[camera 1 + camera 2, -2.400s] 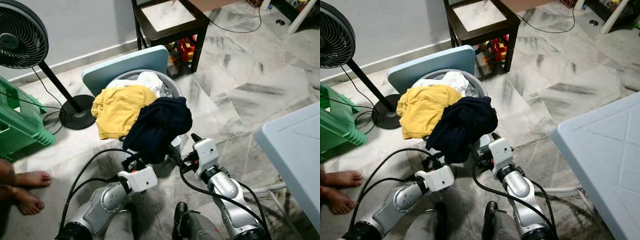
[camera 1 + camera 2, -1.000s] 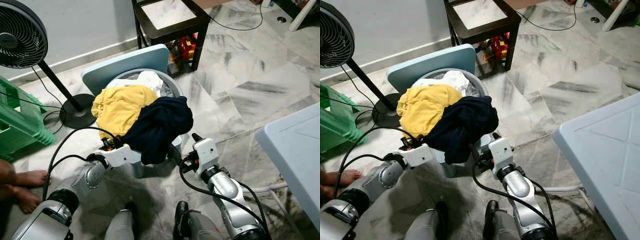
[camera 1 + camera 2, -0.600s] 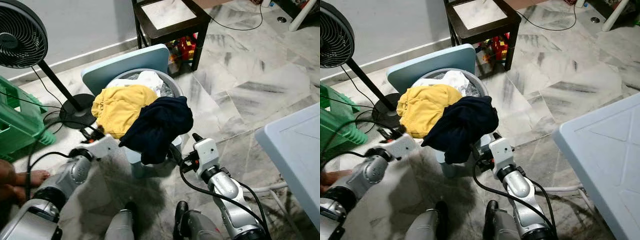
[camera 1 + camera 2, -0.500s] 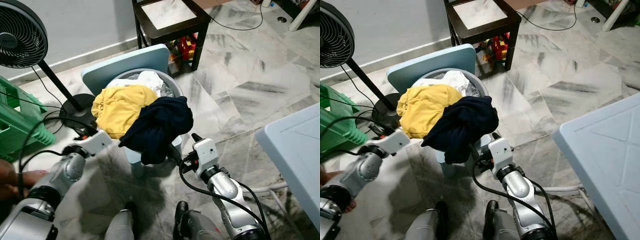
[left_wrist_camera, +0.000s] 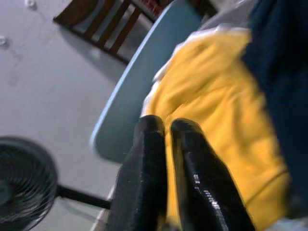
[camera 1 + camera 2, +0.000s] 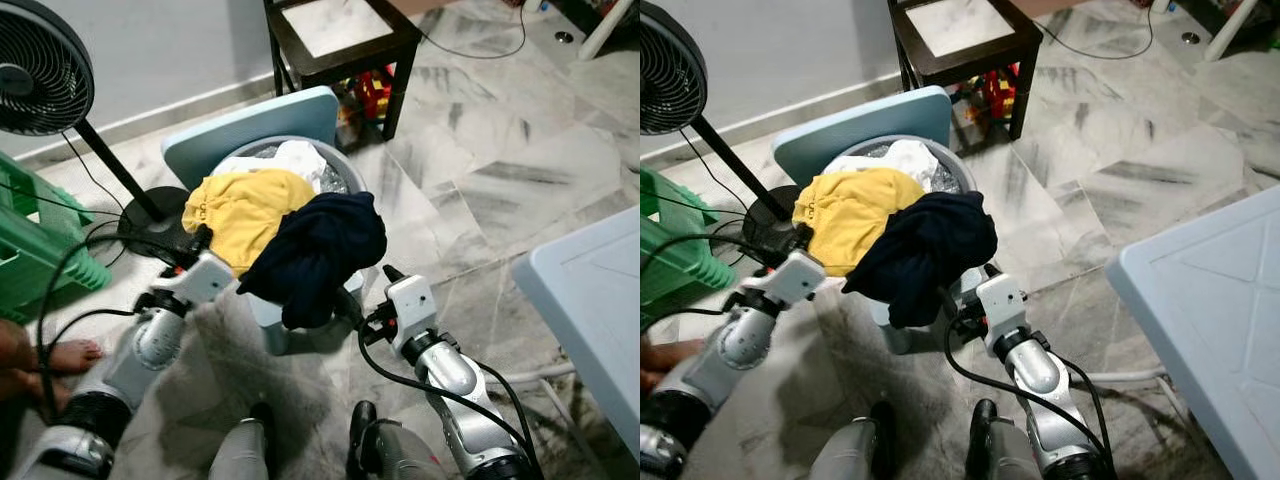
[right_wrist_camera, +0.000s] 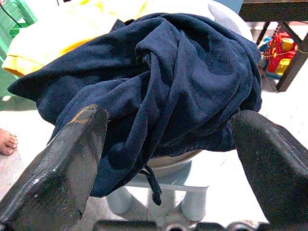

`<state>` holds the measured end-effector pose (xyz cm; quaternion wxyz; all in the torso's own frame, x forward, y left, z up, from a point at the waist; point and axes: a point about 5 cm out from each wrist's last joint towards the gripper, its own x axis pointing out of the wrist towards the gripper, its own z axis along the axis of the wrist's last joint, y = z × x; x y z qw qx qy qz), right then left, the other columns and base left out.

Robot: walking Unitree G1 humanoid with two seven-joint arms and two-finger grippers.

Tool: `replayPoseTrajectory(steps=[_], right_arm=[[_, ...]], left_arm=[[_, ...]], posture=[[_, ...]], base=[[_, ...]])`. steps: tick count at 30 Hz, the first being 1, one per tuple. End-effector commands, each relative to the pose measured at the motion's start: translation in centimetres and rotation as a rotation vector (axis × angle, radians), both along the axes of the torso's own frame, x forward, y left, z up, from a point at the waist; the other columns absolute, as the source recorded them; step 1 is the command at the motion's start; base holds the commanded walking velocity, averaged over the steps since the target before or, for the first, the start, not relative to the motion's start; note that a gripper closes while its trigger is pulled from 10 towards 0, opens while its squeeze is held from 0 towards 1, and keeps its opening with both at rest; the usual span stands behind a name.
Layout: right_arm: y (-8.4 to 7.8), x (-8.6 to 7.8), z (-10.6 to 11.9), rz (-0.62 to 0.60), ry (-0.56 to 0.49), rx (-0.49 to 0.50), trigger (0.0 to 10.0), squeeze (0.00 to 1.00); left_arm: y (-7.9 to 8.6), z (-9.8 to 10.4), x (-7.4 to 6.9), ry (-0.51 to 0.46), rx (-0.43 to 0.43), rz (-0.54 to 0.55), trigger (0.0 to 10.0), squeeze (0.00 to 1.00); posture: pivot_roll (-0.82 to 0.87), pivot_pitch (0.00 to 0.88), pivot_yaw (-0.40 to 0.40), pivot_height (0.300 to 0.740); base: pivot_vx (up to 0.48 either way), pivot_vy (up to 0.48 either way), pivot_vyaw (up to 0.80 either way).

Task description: Hang hanger

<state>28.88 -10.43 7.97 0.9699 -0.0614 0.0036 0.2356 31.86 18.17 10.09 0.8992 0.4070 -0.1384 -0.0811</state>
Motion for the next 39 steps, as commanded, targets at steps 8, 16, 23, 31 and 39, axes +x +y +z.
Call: replayPoseTrajectory(steps=[8, 16, 23, 31, 39], right_arm=[[-0.8, -0.8, -0.9, -0.009, 0.029, -0.012, 10.0, 0.0], [-0.7, -0.7, -0.3, -0.022, 0.034, 0.032, 10.0, 0.0], [-1.9, -2.5, -0.9, -0.066, 0.091, 0.075, 10.0, 0.0], [-2.3, -4.3, -1.8, -0.088, 0.153, 0.055, 10.0, 0.0], [-1.7, -4.7, -1.3, -0.093, 0.169, 0.08, 10.0, 0.0]], left_arm=[[-1.4, 0.8, -5.1, -0.014, -0.342, -0.072, 10.0, 1.0], [-1.2, -0.5, -7.9, 0.054, -0.429, -0.061, 10.0, 1.0], [-1.3, 0.8, -9.0, 0.086, -0.472, -0.04, 10.0, 1.0], [-1.5, 0.6, -9.6, 0.101, -0.461, -0.006, 10.0, 1.0], [-3.2, -0.5, -8.1, 0.173, -0.412, -0.097, 10.0, 1.0]], posture=[[0.11, 0.334, 0.013, 0.74], [0.12, 0.358, -0.004, 0.74], [0.09, 0.442, -0.03, 0.74], [0.08, 0.496, -0.047, 0.74], [0.06, 0.519, -0.061, 0.74]], base=[[0.0, 0.0, 0.0], [0.0, 0.0, 0.0], [0.0, 0.0, 0.0], [0.0, 0.0, 0.0], [0.0, 0.0, 0.0]])
